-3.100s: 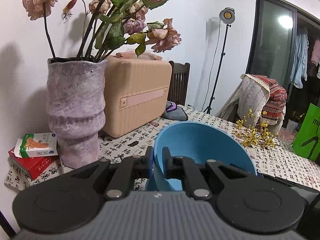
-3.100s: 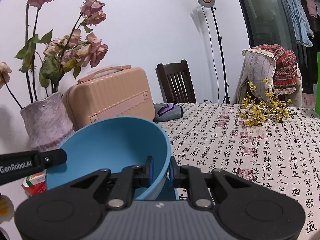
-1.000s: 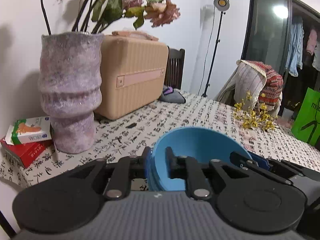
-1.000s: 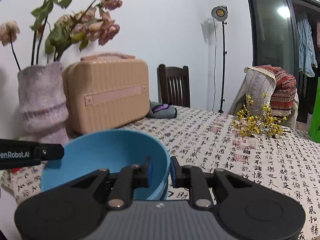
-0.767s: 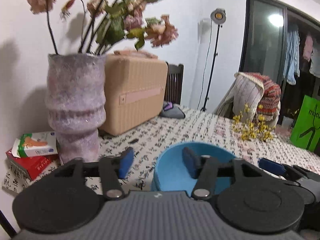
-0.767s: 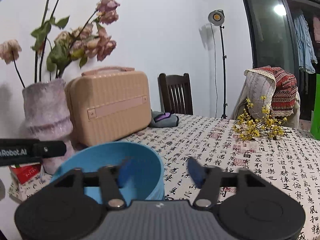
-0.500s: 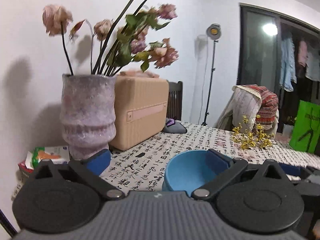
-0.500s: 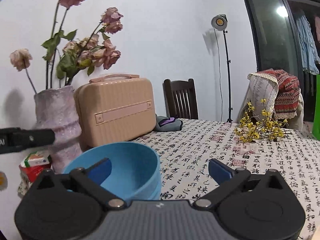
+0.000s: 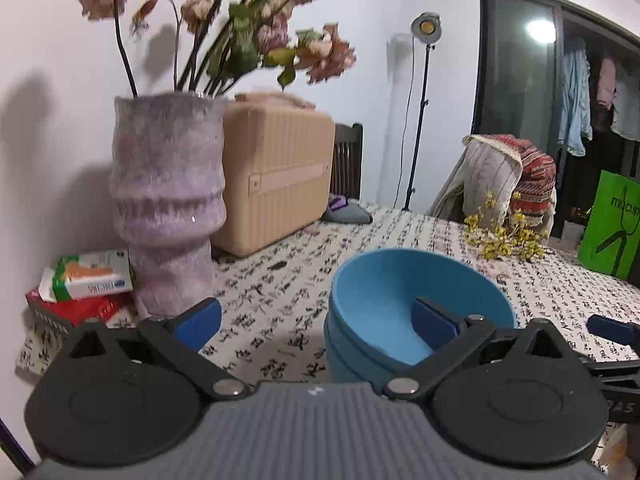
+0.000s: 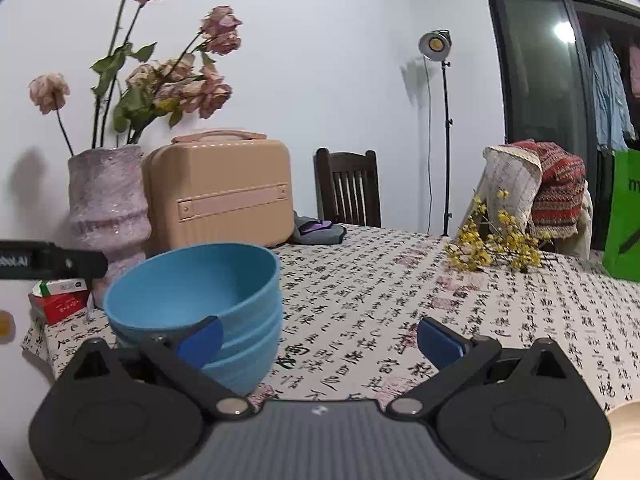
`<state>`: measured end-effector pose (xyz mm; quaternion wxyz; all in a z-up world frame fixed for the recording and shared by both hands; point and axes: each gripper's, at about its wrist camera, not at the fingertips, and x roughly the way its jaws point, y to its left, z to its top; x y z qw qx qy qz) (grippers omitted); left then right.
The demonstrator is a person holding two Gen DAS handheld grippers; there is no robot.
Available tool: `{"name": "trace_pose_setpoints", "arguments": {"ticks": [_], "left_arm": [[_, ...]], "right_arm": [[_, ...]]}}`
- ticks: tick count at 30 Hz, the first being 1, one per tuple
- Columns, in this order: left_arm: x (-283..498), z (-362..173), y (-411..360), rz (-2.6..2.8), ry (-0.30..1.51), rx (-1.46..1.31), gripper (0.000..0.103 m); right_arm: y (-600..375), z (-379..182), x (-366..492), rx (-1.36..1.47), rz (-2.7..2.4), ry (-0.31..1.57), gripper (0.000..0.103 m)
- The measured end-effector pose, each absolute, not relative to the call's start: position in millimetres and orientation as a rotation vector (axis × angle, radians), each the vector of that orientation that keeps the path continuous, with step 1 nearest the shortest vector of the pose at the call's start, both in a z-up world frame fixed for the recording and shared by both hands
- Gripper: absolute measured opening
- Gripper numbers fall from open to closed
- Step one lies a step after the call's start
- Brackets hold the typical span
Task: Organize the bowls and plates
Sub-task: 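Lower both open grippers onto the rim of the bowl stack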
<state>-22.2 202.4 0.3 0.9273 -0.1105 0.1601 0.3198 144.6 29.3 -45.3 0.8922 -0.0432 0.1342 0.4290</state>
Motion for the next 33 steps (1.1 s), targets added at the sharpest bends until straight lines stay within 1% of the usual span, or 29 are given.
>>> {"name": "trace_pose_setpoints", "arguments": {"ticks": [4,12,20,33], "left_arm": [[-14.6,-5.2,205.5,0.653,0.348,-0.229,0.103],[-5.5,-2.7,217.4,0.567,0.321,-0.248,0.103],[8.8,-4.0,234.1,0.461,0.312,-0.272,0.103],[12.2,1.2,262.5,0.400,0.368,-0.257,0.103]], "right_arm": [[25.8,-48.5,150.5,-0.066,0.811,0.299,0.103],[24.0,-49.1,152.3,-0.063,0.854,0.358,0.103],[31.8,-37.2,148.2,-0.087,0.791,0.350,0.103],[35.8,-25.1,162.9,-0.022,0.705,0.419,0.103]]}}
